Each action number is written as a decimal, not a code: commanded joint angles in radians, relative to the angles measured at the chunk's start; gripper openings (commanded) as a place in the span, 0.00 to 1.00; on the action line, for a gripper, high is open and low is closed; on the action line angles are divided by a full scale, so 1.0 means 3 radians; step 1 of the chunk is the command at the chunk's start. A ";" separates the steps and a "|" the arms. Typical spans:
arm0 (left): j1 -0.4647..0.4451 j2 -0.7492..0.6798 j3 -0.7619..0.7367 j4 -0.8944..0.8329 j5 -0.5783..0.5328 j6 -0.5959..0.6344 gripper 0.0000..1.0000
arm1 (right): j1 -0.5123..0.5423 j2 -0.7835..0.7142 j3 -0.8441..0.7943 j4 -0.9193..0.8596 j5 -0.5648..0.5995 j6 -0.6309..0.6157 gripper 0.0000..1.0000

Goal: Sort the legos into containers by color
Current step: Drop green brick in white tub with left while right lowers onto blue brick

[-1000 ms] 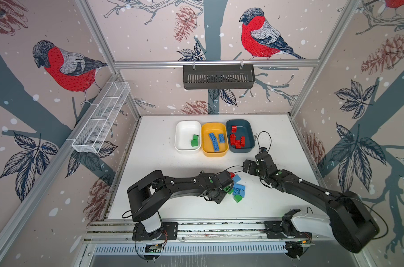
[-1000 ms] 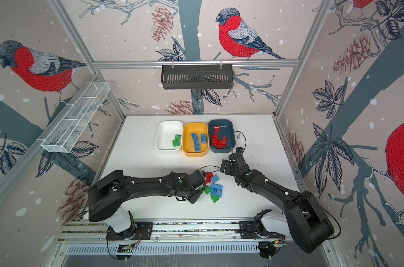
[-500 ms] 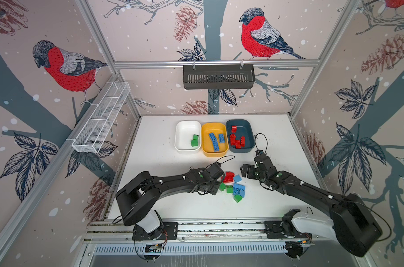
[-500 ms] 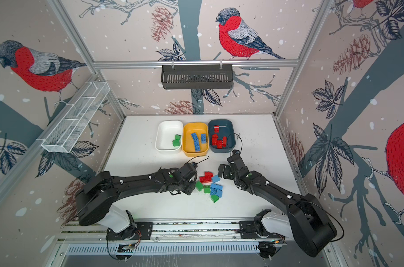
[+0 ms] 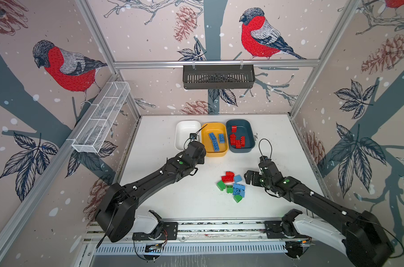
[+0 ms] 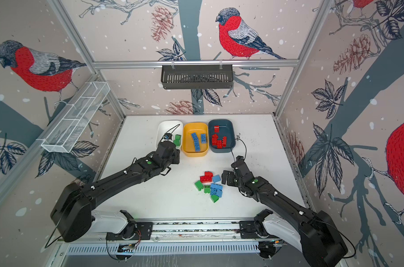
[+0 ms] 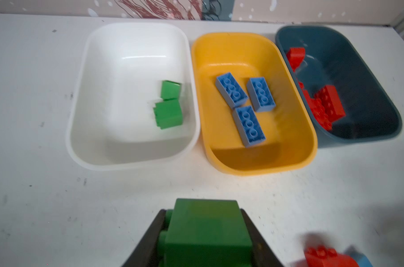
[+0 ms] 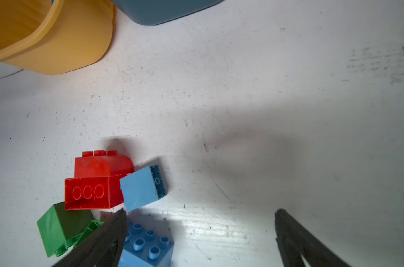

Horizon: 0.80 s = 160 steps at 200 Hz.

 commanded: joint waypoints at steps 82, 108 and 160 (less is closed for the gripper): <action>0.1037 0.1176 0.0941 0.0448 -0.0061 -0.0090 0.38 | -0.0133 -0.0340 -0.0212 -0.0422 -0.0728 0.0188 0.90; 0.1038 0.1455 0.1203 0.0295 0.0053 -0.0062 0.44 | -0.0123 -0.0384 -0.0304 -0.0375 -0.1033 0.0262 0.80; 0.1038 0.1511 0.1285 0.0244 0.0325 -0.0058 0.81 | 0.0038 -0.0285 -0.0379 -0.0060 -0.1460 0.0304 0.69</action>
